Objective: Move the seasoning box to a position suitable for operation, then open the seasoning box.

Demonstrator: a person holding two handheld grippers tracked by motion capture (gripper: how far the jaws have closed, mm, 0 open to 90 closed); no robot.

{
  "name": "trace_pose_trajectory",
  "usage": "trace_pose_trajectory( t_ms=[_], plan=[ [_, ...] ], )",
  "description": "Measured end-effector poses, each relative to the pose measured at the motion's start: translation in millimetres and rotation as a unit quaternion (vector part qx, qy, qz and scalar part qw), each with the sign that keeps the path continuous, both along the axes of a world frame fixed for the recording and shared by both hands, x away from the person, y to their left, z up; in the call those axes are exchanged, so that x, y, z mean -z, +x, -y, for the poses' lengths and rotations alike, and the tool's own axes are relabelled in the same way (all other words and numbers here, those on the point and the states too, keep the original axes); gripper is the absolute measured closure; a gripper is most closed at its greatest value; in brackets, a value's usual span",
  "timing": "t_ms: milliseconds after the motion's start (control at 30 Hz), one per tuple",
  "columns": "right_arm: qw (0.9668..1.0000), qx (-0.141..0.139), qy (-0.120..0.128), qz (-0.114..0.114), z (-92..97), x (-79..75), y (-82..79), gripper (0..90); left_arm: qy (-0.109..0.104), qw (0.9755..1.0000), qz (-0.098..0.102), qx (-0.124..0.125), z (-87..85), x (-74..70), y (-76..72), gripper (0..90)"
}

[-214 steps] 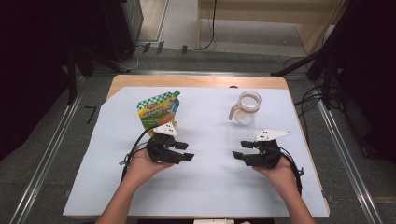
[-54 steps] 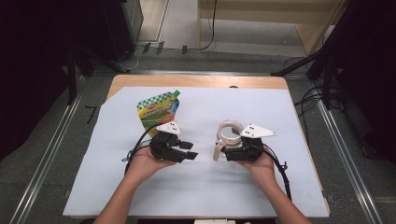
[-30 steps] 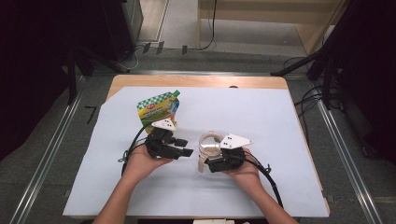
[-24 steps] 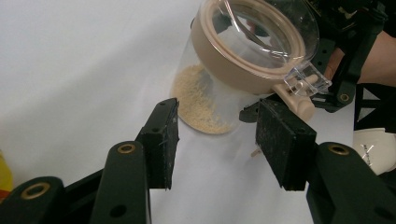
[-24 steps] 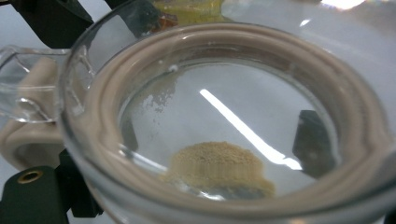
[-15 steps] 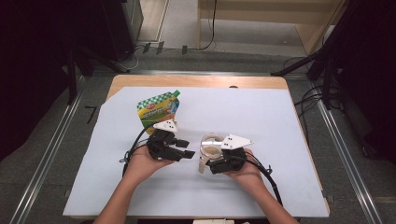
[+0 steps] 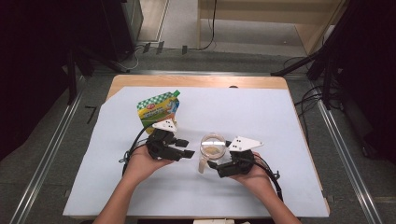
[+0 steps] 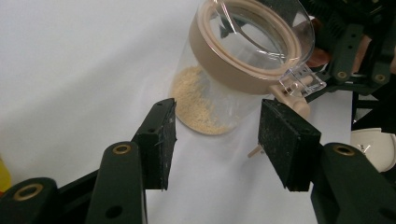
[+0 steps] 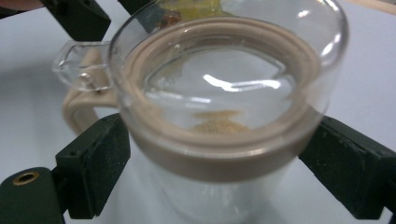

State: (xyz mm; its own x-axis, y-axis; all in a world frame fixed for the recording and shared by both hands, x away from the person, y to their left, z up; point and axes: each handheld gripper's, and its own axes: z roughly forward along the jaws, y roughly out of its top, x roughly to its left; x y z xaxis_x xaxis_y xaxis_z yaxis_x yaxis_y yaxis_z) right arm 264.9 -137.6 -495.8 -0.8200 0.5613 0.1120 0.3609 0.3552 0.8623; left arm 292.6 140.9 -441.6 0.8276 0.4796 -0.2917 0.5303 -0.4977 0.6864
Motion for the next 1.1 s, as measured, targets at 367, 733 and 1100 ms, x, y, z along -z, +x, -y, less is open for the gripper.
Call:
trace_pose_trajectory(
  t_ms=[367,733,1100],
  plan=[
    [0.9992,-0.009,-0.016,-0.035,26.0,-10.2,-16.0,21.1,0.003,1.0,-0.002,0.005,2.6,0.5,-2.3,51.7],
    [0.9986,-0.017,0.0,-0.051,45.4,-20.4,-13.3,59.0,0.004,0.9992,-0.019,0.034,13.2,3.3,-7.1,82.6],
    [0.9991,-0.01,-0.001,-0.041,41.5,-28.8,-16.4,90.0,0.014,0.9984,-0.015,0.052,24.7,6.0,-11.5,90.0]
  ],
)
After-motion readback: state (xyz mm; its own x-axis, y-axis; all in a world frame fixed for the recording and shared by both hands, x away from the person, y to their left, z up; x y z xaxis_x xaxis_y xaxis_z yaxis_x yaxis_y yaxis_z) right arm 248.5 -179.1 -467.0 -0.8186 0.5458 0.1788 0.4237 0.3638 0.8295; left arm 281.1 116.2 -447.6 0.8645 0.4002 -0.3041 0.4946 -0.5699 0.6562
